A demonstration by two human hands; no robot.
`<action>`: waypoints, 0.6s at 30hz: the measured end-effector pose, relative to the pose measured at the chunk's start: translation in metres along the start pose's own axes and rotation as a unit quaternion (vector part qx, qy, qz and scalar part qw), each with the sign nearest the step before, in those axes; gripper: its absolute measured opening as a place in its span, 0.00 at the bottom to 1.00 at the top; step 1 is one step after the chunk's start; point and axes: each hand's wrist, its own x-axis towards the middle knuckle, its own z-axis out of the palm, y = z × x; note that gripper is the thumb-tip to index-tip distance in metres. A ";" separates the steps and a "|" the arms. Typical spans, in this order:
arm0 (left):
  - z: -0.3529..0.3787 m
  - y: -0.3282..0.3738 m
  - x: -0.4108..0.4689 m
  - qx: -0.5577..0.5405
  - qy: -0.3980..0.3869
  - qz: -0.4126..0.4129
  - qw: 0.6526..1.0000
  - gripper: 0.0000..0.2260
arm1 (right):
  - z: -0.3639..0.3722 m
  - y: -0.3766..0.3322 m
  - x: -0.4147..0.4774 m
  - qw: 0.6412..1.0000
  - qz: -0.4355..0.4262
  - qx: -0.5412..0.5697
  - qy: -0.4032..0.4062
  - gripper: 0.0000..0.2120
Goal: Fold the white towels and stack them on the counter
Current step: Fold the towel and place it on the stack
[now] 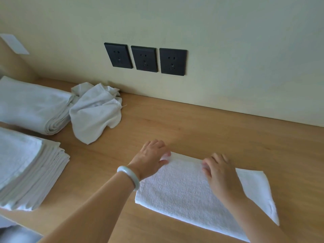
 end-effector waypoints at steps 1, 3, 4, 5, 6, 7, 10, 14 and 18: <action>-0.003 -0.002 0.005 0.013 -0.020 0.004 1.000 0.10 | 0.004 0.000 0.002 0.999 0.015 0.015 -0.025 0.10; -0.010 -0.006 0.015 0.017 -0.059 0.005 0.998 0.08 | 0.007 0.006 0.007 0.997 0.049 0.030 -0.053 0.13; -0.012 -0.008 0.020 0.008 -0.079 0.006 0.997 0.06 | 0.006 0.009 0.009 0.995 0.068 0.037 -0.071 0.14; -0.015 -0.009 0.023 -0.007 -0.094 0.007 0.995 0.05 | 0.005 0.012 0.011 0.991 0.085 0.048 -0.087 0.14; -0.016 -0.010 0.026 -0.030 -0.104 0.005 0.994 0.04 | 0.003 0.015 0.014 0.988 0.099 0.057 -0.107 0.14; -0.018 -0.010 0.028 -0.058 -0.109 -0.002 0.992 0.03 | 0.002 0.017 0.016 0.984 0.108 0.064 -0.128 0.13; -0.022 -0.012 0.032 -0.116 -0.137 -0.028 0.983 0.04 | 0.000 0.017 0.020 0.976 0.116 0.073 -0.167 0.13; -0.022 -0.018 0.035 -0.075 -0.158 -0.028 0.984 0.03 | 0.000 0.020 0.017 0.975 0.122 0.084 -0.164 0.13; -0.014 -0.015 0.034 -0.074 -0.110 -0.069 0.989 0.03 | 0.006 0.016 0.004 0.990 0.113 0.040 -0.081 0.07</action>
